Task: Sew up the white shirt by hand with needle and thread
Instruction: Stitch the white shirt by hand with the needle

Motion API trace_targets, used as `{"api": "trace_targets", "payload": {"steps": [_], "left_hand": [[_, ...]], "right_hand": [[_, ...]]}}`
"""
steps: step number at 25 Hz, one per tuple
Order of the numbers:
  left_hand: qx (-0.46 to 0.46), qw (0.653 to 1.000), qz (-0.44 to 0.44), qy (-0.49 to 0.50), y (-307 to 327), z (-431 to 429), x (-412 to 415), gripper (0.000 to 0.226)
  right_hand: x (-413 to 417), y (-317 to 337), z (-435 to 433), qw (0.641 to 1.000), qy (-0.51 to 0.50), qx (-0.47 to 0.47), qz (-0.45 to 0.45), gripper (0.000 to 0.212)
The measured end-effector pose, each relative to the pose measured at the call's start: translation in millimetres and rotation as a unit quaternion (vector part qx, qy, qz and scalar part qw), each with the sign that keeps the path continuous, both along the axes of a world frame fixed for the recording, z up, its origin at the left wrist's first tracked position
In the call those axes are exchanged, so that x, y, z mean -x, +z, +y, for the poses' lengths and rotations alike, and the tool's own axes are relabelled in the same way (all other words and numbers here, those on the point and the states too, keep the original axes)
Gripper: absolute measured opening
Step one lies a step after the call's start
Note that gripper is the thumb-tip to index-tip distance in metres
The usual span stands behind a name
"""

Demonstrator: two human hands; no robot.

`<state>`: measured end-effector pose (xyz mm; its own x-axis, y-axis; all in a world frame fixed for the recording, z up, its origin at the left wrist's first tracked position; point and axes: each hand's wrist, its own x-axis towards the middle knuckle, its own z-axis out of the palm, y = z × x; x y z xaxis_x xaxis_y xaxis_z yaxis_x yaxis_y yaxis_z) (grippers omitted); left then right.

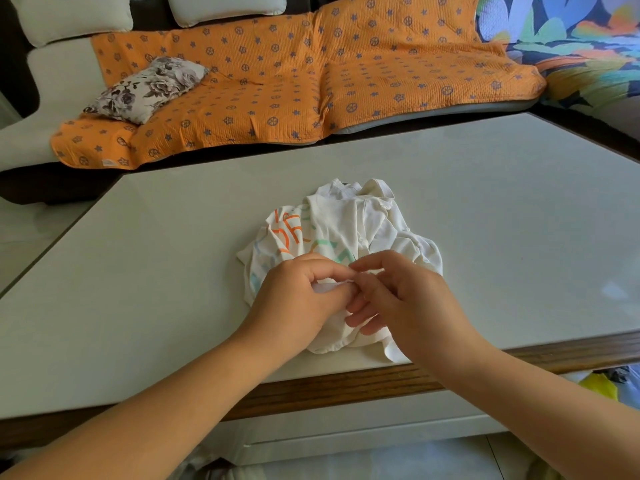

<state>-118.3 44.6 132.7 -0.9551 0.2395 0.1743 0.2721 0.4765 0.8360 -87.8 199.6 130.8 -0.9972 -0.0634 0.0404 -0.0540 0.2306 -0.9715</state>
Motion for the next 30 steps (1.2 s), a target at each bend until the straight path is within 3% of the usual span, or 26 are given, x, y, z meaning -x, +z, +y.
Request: {"api": "trace_targets", "payload": {"steps": [3,7,8,10,12,14,16,18,21,25,30], "left_hand": [[0.019,0.999,0.029,-0.005,-2.0,0.3,1.0,0.020],[0.018,1.000,0.005,-0.005,-3.0,-1.3,2.2,0.009],[0.017,1.000,-0.010,-0.008,-2.8,-1.9,1.9,0.009],[0.014,0.999,-0.035,-0.016,-2.6,-2.7,1.9,0.009],[0.007,0.999,-0.047,-0.020,-1.9,-2.1,2.0,0.010],[0.006,0.998,-0.053,-0.024,-1.5,-1.9,2.6,0.010],[0.010,0.998,-0.062,-0.031,-1.8,-2.3,2.8,0.010],[0.012,0.996,-0.075,-0.038,-2.1,-3.1,2.2,0.011],[0.015,0.995,-0.084,-0.041,-2.7,-5.0,2.4,0.012],[0.018,0.995,-0.089,-0.043,-2.2,-7.1,2.8,0.011],[0.022,0.995,-0.091,-0.045,-2.5,-8.3,3.8,0.010]], "right_hand": [[0.1,5.0,1.5,1.000,-0.008,-0.020,-0.017,0.013],[13.0,17.4,15.2,0.989,-0.108,-0.099,0.032,0.013],[18.1,21.3,20.3,0.988,-0.128,-0.082,0.028,0.013],[27.4,28.6,29.2,0.989,-0.117,0.078,-0.037,0.013],[32.3,36.2,34.9,0.955,-0.074,0.269,-0.100,0.013],[37.7,39.8,41.9,0.926,-0.060,0.358,-0.103,0.013],[44.8,40.1,50.7,0.923,-0.079,0.370,-0.064,0.014],[51.5,37.8,60.7,0.943,-0.126,0.307,-0.015,0.014],[56.2,30.5,72.3,0.971,-0.199,0.113,0.072,0.011],[58.2,20.3,82.1,0.959,-0.215,-0.128,0.134,0.012],[49.5,20.7,75.7,0.945,-0.188,-0.244,0.113,0.014]]}}
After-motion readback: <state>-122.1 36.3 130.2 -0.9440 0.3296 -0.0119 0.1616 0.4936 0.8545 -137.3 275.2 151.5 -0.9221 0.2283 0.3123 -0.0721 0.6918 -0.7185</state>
